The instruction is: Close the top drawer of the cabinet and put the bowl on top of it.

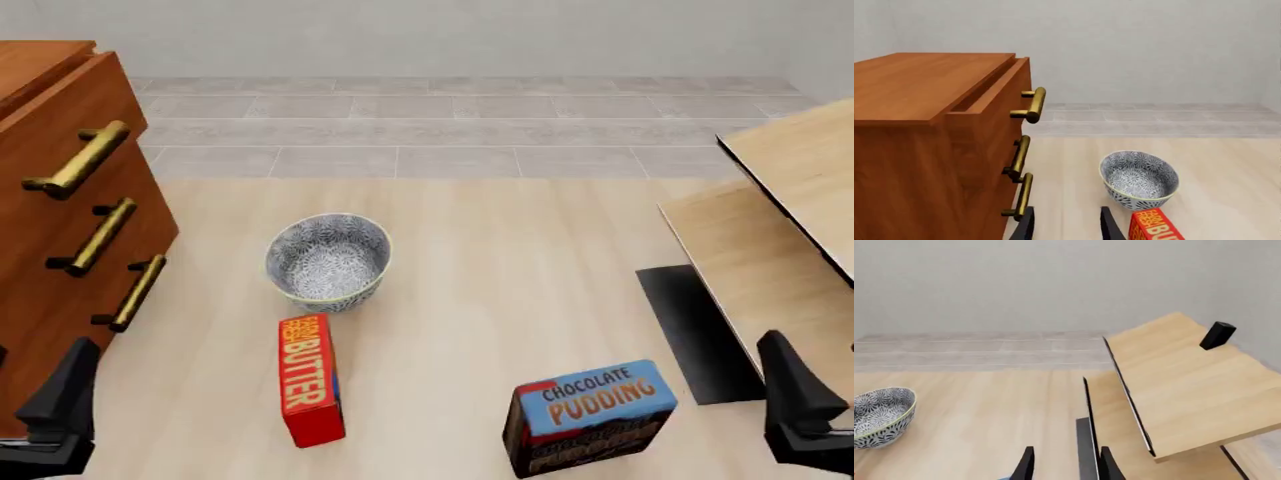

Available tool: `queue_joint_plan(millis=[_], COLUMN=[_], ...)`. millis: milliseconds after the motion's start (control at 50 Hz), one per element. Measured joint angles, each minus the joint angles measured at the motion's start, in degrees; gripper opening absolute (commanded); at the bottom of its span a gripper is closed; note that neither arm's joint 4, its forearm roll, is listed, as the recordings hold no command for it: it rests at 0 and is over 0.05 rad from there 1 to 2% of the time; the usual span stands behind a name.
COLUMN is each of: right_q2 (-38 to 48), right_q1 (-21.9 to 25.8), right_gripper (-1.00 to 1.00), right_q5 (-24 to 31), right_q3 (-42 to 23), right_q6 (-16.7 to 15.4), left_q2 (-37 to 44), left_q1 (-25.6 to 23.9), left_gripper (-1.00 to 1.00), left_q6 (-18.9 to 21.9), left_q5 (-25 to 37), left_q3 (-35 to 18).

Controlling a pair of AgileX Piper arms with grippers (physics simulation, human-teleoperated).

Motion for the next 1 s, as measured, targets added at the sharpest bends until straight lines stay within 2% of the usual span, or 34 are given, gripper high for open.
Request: queue_joint_plan(millis=[580,740,1000], right_q2=[-2.7,-2.7,-2.3], right_q1=[1.0,1.3,1.6], right_gripper=[1.0,1.0,1.0], right_q5=[-2.9,-3.1,-3.4], right_q3=[2.8,2.9,3.0], right_q6=[-0.1,-0.3,-0.7], left_q2=[1.5,5.5,16.8], left_q1=[-1.6,-3.8,-7.1], left_gripper=[1.0,1.0,1.0], left_q6=[-1.3,-1.5,-2.1], left_q5=[-0.6,-3.4,-11.1], left_q3=[-1.4,-3.0,-6.6])
